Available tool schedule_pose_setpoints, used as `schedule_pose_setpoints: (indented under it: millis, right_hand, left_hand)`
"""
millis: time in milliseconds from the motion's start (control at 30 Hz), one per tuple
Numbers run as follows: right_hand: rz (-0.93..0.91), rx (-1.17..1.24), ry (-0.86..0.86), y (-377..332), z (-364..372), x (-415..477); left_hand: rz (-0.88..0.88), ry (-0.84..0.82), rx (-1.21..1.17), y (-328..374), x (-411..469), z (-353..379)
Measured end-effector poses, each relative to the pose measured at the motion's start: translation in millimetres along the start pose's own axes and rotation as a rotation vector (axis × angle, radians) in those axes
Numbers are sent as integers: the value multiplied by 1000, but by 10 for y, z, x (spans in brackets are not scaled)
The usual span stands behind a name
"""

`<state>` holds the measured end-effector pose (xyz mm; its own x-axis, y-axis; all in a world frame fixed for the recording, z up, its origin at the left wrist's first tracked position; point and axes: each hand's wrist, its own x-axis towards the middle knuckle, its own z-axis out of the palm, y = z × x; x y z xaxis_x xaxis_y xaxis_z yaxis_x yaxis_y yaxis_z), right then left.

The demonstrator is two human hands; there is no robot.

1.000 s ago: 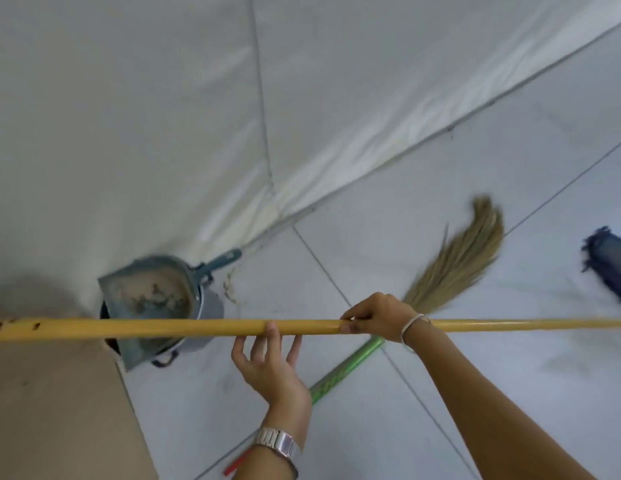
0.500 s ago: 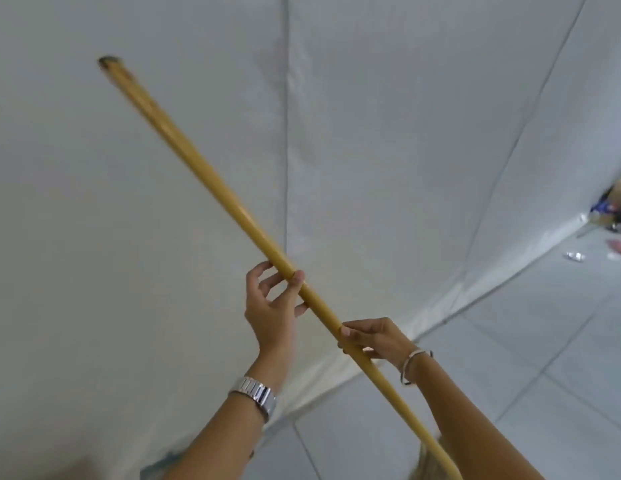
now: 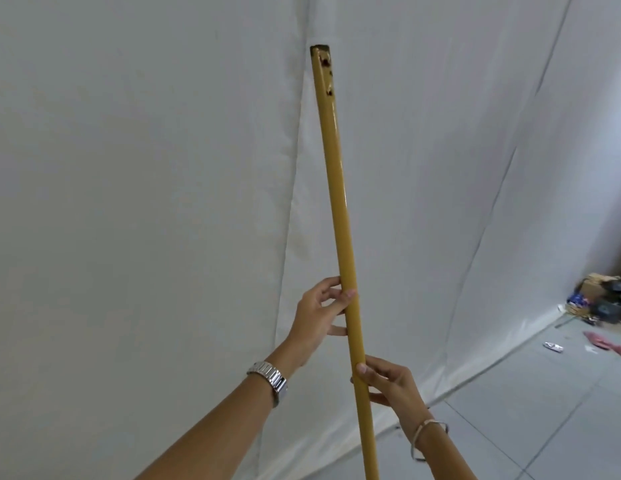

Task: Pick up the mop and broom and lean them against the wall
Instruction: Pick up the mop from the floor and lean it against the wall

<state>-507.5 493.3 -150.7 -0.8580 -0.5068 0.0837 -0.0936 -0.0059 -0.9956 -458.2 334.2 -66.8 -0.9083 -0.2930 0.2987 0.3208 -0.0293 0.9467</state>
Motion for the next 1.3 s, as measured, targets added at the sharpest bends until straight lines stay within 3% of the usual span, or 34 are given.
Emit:
schedule_pose_setpoints:
  millis: [300, 567, 900, 1300]
  right_hand:
    - [-171, 60, 82, -544, -151, -307]
    - [-339, 135, 24, -1409, 271, -528]
    - [-412, 277, -125, -1977, 1868, -672]
    - [-396, 338, -293, -2253, 4524, -1148]
  left_hand:
    - [84, -104, -12, 677, -49, 331]
    - [241, -51, 45, 1738, -234, 232]
    - [330, 78, 230, 2747, -927, -1004]
    - [338, 320, 400, 3535, -2177, -3192]
